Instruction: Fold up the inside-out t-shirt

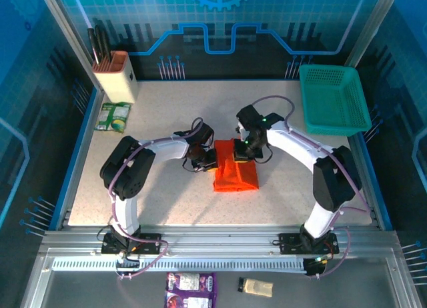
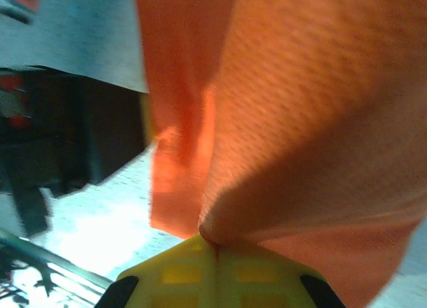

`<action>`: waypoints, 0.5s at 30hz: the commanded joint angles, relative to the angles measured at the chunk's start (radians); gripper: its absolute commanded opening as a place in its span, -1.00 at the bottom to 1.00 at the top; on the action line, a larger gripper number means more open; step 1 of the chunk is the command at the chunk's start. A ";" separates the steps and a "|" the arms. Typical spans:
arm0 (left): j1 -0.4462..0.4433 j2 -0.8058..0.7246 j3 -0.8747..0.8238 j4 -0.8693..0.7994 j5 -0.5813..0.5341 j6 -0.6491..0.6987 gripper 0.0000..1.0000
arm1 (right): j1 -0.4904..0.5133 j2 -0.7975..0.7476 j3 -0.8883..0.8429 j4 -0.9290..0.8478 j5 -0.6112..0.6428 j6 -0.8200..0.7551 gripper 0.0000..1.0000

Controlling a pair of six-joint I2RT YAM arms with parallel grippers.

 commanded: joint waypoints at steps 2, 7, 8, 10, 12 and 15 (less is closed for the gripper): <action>-0.011 0.009 -0.066 0.063 0.047 -0.042 -0.94 | 0.033 0.046 -0.048 0.211 -0.113 0.152 -1.00; -0.011 0.006 -0.096 0.088 0.056 -0.053 -0.95 | 0.055 0.104 -0.069 0.307 -0.190 0.200 -1.00; -0.011 0.003 -0.100 0.090 0.054 -0.052 -0.94 | 0.059 0.115 -0.067 0.310 -0.189 0.200 -1.00; -0.011 -0.002 -0.107 0.091 0.051 -0.053 -0.94 | 0.063 0.131 -0.066 0.321 -0.202 0.201 -1.00; -0.010 -0.006 -0.111 0.091 0.049 -0.053 -0.95 | 0.065 0.150 -0.070 0.341 -0.223 0.209 -1.00; -0.007 -0.014 -0.116 0.085 0.043 -0.052 -0.94 | 0.069 0.164 -0.078 0.361 -0.236 0.219 -1.00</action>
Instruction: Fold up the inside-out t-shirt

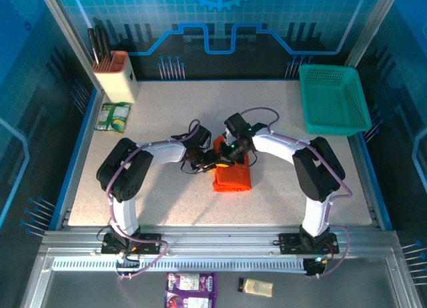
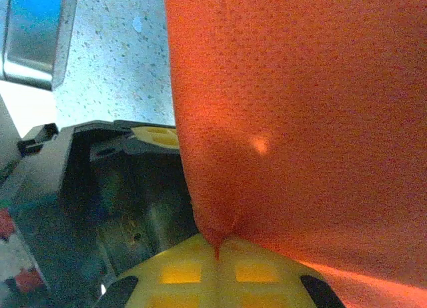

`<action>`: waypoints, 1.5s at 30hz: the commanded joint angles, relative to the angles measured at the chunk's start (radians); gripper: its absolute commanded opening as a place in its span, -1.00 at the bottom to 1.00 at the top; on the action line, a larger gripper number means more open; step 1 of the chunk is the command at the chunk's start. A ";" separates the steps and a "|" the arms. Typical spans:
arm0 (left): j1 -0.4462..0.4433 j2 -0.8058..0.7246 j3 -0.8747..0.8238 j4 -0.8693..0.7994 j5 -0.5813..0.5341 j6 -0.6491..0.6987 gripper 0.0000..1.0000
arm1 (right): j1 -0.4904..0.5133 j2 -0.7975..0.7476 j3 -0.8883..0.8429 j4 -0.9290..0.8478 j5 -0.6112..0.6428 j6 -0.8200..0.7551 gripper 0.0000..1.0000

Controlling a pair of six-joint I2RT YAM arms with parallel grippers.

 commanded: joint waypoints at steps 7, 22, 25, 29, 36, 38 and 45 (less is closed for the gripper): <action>0.015 -0.044 -0.081 -0.049 -0.004 -0.010 -0.90 | 0.019 0.027 -0.036 0.056 -0.060 0.028 -0.93; 0.086 -0.292 -0.063 -0.227 -0.049 0.073 -0.86 | -0.075 -0.117 0.011 -0.049 -0.091 -0.075 -0.24; 0.025 -0.289 0.009 -0.250 -0.034 0.080 -0.86 | -0.116 -0.076 0.057 -0.053 -0.118 -0.120 -0.25; -0.079 -0.245 0.104 -0.265 -0.004 0.068 -0.86 | -0.146 0.025 0.140 -0.044 -0.186 -0.164 -0.28; -0.189 -0.133 0.101 -0.204 0.043 0.007 -0.87 | -0.166 0.216 0.282 -0.022 -0.269 -0.181 -0.32; -0.190 -0.114 0.060 -0.184 0.035 -0.005 -0.88 | -0.180 0.260 0.303 -0.018 -0.257 -0.181 -0.33; -0.104 -0.105 -0.095 -0.144 -0.015 -0.015 -0.91 | -0.262 0.282 0.232 -0.024 -0.163 -0.194 -0.41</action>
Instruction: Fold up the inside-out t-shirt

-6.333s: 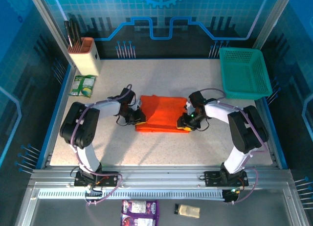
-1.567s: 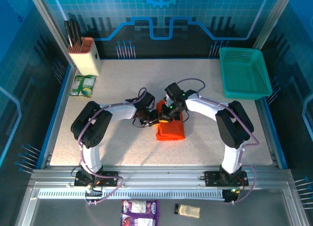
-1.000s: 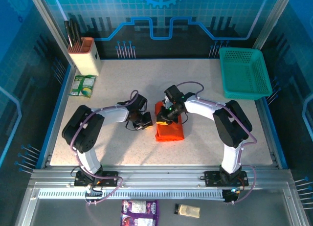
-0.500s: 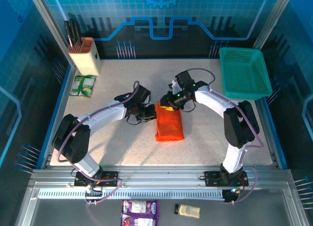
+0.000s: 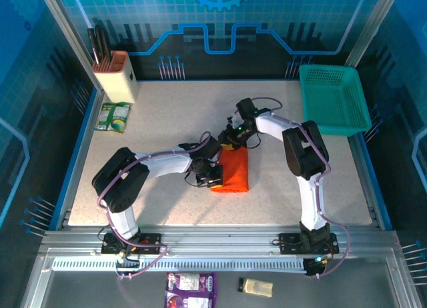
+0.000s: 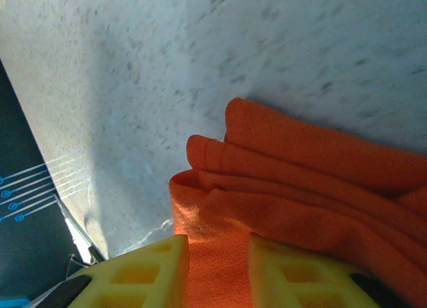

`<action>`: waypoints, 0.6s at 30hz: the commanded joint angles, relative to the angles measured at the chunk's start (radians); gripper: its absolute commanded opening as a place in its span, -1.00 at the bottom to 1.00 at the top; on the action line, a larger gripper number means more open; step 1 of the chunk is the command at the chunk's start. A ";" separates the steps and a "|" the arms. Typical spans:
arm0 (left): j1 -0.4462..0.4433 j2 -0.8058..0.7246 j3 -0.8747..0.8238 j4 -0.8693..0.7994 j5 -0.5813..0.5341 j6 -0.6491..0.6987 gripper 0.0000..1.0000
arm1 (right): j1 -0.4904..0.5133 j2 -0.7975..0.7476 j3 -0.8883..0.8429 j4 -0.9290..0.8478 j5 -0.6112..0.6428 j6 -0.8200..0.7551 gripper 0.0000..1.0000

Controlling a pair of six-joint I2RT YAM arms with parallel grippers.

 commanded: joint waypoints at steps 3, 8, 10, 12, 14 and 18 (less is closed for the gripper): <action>0.099 -0.033 -0.076 0.006 -0.031 0.007 -0.91 | -0.095 -0.081 -0.138 -0.002 0.053 -0.028 -0.41; 0.188 -0.013 -0.048 -0.014 -0.040 0.067 -0.91 | -0.133 -0.250 -0.351 0.005 0.079 -0.039 -0.41; 0.219 0.014 -0.008 -0.028 -0.039 0.096 -0.91 | -0.130 -0.322 -0.437 0.013 0.071 -0.031 -0.41; 0.245 0.036 0.044 -0.059 -0.050 0.125 -0.91 | -0.125 -0.402 -0.514 0.016 0.051 -0.014 -0.41; 0.261 0.039 0.099 -0.093 -0.055 0.155 -0.91 | -0.119 -0.494 -0.557 -0.010 0.060 -0.009 -0.41; 0.261 0.011 0.171 -0.148 -0.046 0.198 -0.89 | -0.094 -0.601 -0.535 -0.105 0.156 -0.040 -0.40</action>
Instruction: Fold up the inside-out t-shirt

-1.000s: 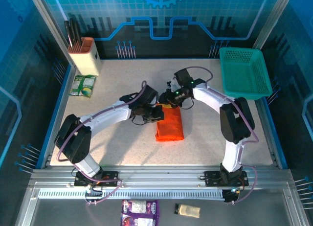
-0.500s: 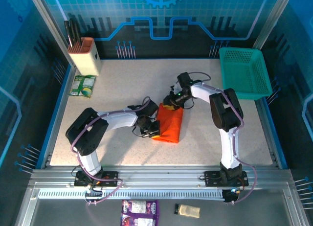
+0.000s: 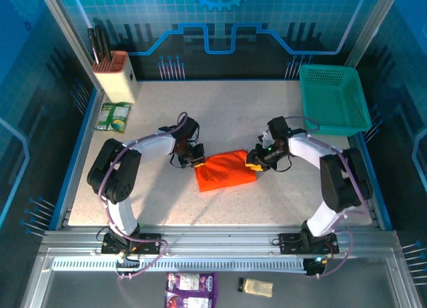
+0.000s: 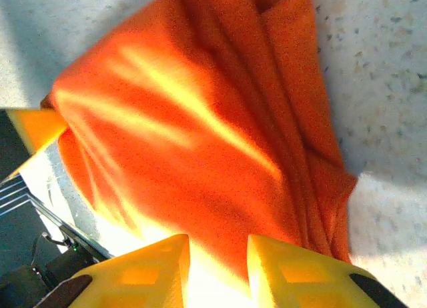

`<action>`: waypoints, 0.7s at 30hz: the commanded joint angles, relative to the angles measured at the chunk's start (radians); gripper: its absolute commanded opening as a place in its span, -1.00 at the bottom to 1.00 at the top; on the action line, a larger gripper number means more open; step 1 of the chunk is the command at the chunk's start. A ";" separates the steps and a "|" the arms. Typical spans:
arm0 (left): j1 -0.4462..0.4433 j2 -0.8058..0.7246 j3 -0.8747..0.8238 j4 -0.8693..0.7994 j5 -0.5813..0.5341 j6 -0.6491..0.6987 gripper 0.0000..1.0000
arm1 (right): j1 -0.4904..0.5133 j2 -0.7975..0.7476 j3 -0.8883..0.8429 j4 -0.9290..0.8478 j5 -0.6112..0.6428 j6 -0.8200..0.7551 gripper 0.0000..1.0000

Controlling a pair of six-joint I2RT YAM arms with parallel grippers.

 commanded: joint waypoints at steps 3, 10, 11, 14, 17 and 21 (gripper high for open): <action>-0.028 -0.055 0.060 -0.098 0.020 0.063 -0.88 | 0.060 -0.047 0.045 -0.067 0.007 -0.054 -0.39; -0.177 -0.041 0.022 -0.091 0.059 0.001 -0.88 | 0.142 0.103 0.093 -0.053 -0.036 -0.104 -0.39; -0.194 -0.028 0.009 -0.088 0.051 -0.008 -0.88 | 0.135 0.121 0.085 -0.048 -0.010 -0.104 -0.40; -0.203 -0.010 -0.052 -0.052 0.024 -0.030 -0.88 | 0.112 0.163 0.043 -0.058 0.115 -0.099 -0.42; -0.189 0.010 -0.073 -0.072 -0.049 -0.004 -0.90 | 0.090 0.166 -0.010 -0.061 0.150 -0.085 -0.44; -0.165 -0.012 -0.052 -0.107 -0.077 0.035 -0.91 | 0.106 0.093 -0.010 -0.076 0.120 -0.069 -0.44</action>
